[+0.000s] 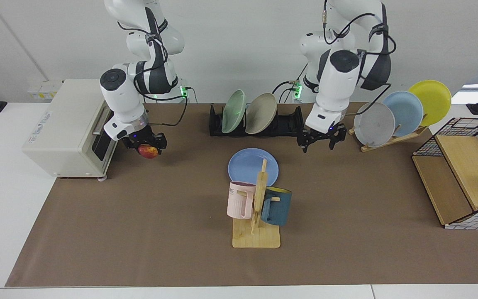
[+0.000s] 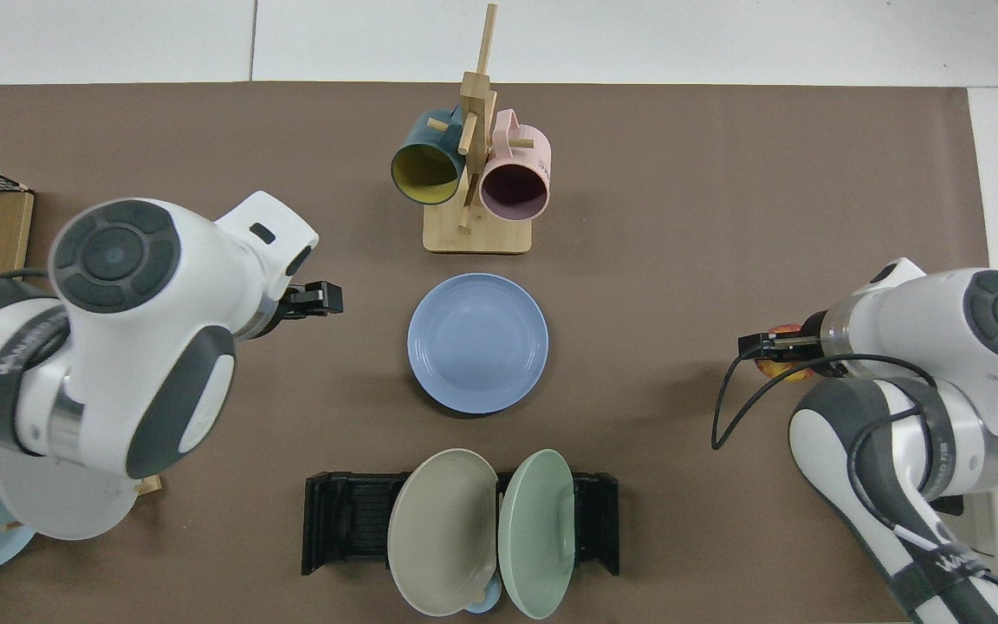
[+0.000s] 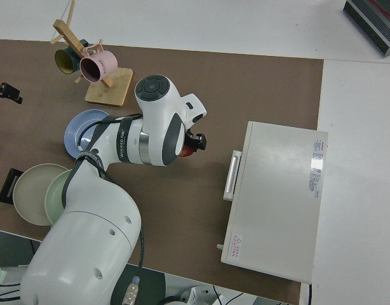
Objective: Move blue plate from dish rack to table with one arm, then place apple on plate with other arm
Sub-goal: 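Release the plate and withdraw the left gripper while the right lifts the apple, then carry the apple with the right gripper over the light blue plate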
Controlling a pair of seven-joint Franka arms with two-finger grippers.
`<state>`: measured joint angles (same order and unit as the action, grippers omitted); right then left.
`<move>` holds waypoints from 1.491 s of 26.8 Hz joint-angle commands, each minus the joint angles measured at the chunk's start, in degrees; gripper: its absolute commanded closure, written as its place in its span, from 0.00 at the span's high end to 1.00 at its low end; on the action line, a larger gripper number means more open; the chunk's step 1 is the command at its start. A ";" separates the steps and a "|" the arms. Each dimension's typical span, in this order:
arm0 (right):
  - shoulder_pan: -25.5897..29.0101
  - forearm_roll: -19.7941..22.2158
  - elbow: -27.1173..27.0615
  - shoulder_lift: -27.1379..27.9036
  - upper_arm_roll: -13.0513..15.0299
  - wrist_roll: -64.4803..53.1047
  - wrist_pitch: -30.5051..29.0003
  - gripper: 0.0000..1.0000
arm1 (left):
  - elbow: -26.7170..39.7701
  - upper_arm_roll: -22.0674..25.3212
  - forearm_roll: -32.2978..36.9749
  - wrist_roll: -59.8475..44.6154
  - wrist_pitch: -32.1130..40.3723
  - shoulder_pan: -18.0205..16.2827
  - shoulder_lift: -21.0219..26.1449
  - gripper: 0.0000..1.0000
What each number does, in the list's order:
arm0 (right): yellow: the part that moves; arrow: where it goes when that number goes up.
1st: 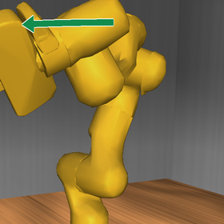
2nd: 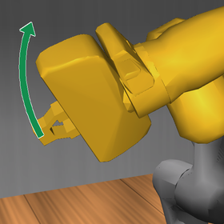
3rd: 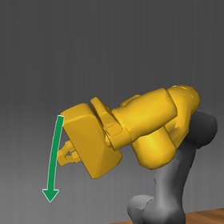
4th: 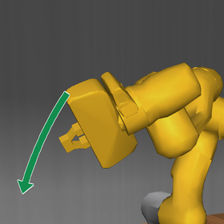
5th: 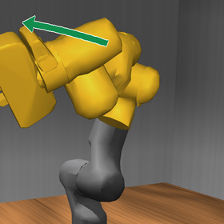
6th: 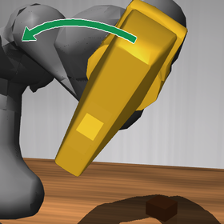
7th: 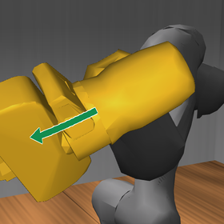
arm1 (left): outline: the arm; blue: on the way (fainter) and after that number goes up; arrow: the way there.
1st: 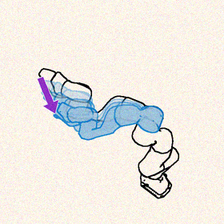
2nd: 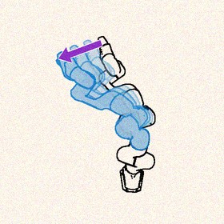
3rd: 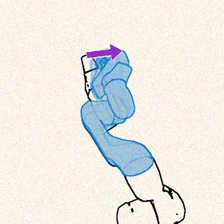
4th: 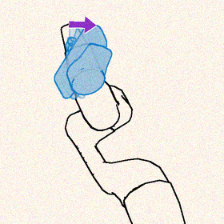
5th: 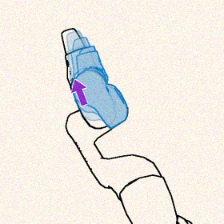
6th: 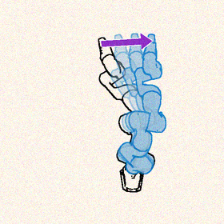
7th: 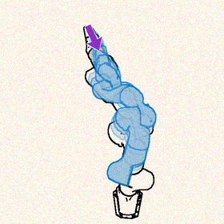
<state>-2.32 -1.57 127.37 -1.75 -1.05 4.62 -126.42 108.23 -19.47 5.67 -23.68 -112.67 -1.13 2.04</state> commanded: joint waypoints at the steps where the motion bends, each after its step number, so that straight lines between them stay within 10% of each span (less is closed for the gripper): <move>1: -3.55 0.78 -4.05 0.34 -0.19 5.91 3.63 0.00 | -6.62 2.85 -0.31 3.29 10.44 0.25 -2.03 1.00; 13: -19.29 0.16 -19.08 9.73 -0.18 32.45 7.32 0.00 | -8.65 15.07 -7.07 17.97 17.92 0.69 -10.56 1.00; 30: -31.16 0.69 -34.20 26.34 -0.10 51.36 5.83 0.00 | -8.30 15.87 -6.46 23.42 18.01 -0.01 -11.88 1.00; 40: -33.18 0.43 -33.24 29.87 -0.18 52.77 0.38 0.00 | -7.86 15.69 -6.46 23.42 18.10 0.43 -12.23 1.00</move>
<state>-34.72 -1.59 95.41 25.93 -1.45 54.70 -124.45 99.40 -4.04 -0.53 -1.16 -95.33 -1.05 -8.92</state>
